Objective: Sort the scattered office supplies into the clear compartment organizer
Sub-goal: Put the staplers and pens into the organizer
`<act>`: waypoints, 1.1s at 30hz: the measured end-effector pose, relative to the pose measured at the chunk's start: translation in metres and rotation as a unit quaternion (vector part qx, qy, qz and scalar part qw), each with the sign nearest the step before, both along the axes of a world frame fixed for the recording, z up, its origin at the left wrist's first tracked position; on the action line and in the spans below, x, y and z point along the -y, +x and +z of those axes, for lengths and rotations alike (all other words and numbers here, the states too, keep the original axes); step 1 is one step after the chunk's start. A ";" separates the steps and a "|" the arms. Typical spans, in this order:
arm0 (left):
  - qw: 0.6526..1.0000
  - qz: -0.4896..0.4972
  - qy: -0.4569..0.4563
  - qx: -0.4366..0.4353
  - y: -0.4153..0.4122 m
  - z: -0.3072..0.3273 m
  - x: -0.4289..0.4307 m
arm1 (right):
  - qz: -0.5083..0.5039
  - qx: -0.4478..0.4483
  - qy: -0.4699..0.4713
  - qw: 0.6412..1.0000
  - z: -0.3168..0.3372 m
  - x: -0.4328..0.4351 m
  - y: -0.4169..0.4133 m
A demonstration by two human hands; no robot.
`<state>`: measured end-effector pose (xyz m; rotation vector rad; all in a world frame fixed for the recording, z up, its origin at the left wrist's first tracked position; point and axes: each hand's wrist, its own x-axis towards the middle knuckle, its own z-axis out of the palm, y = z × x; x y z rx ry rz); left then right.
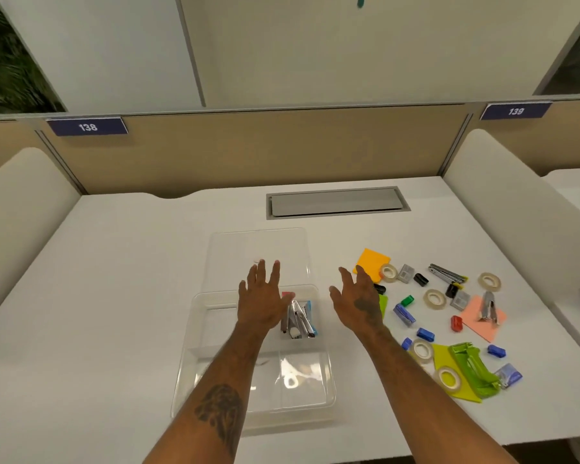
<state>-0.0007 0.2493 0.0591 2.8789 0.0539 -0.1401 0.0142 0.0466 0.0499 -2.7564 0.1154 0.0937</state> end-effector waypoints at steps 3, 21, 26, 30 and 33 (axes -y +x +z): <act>0.999 -0.030 0.012 0.006 0.003 -0.002 0.012 | -0.030 0.001 -0.023 0.999 -0.001 0.024 -0.011; 0.980 -0.198 0.019 0.007 0.085 -0.012 0.207 | -0.212 -0.029 -0.059 0.975 -0.024 0.236 -0.017; 0.969 -0.243 0.037 0.002 0.117 -0.020 0.270 | -0.222 -0.046 -0.073 0.971 -0.036 0.287 -0.007; 0.959 -0.280 0.041 -0.023 0.142 -0.026 0.312 | -0.202 -0.055 -0.083 0.974 -0.047 0.311 0.005; 0.948 -0.313 0.039 -0.054 0.156 -0.031 0.333 | -0.183 -0.060 -0.085 0.978 -0.056 0.321 0.012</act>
